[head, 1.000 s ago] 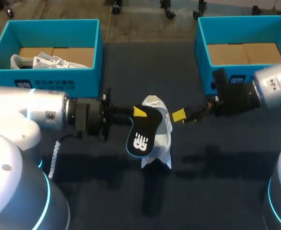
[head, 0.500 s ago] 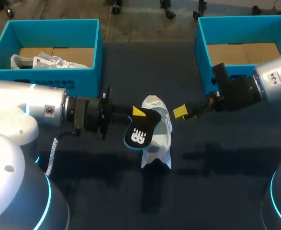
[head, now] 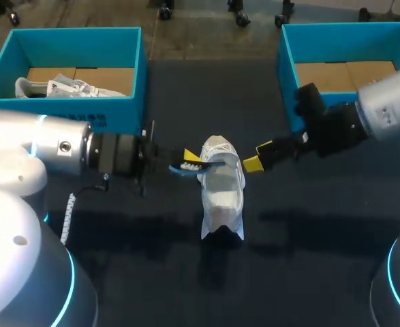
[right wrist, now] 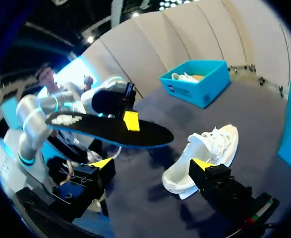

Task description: Take the shoe out of the shoebox, open the shoe tongue, remove and reinsert the insole, then place the shoe into the shoebox

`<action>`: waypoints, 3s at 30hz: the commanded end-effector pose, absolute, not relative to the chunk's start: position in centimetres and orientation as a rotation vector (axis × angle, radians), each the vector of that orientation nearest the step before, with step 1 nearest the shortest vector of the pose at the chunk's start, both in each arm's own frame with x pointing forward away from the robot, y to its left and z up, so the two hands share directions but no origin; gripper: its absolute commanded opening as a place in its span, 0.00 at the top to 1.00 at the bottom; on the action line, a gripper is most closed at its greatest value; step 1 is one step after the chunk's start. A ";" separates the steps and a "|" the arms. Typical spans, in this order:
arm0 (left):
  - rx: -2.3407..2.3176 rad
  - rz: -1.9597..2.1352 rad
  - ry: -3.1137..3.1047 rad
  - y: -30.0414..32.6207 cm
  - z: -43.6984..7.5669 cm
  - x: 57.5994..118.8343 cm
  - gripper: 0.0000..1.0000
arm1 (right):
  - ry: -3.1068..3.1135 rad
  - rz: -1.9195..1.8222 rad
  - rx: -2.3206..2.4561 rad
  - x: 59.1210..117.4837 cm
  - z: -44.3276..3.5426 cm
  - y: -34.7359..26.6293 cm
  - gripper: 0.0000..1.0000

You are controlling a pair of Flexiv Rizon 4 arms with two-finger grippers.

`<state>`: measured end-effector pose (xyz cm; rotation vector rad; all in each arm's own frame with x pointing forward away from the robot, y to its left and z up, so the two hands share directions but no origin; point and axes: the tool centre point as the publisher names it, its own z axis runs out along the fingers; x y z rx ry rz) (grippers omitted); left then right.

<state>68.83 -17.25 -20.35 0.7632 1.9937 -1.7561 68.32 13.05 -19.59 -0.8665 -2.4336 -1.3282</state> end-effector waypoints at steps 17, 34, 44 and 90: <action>0.612 -1.818 2.077 -16.8 -19.9 67.9 1.00 | -2.804 -1.146 -0.500 68.9 -20.2 13.7 0.00; 0.538 -1.904 2.081 -17.2 -21.1 67.9 1.00 | -3.204 -0.831 -0.217 69.5 -23.4 11.6 0.00; 0.529 -1.882 2.102 -17.3 -21.9 67.8 1.00 | -3.247 -0.728 -0.180 70.3 -24.5 11.2 0.00; 0.539 -1.828 2.014 -20.8 -27.0 68.8 1.00 | -3.304 -0.740 -0.078 73.1 -32.0 11.2 0.00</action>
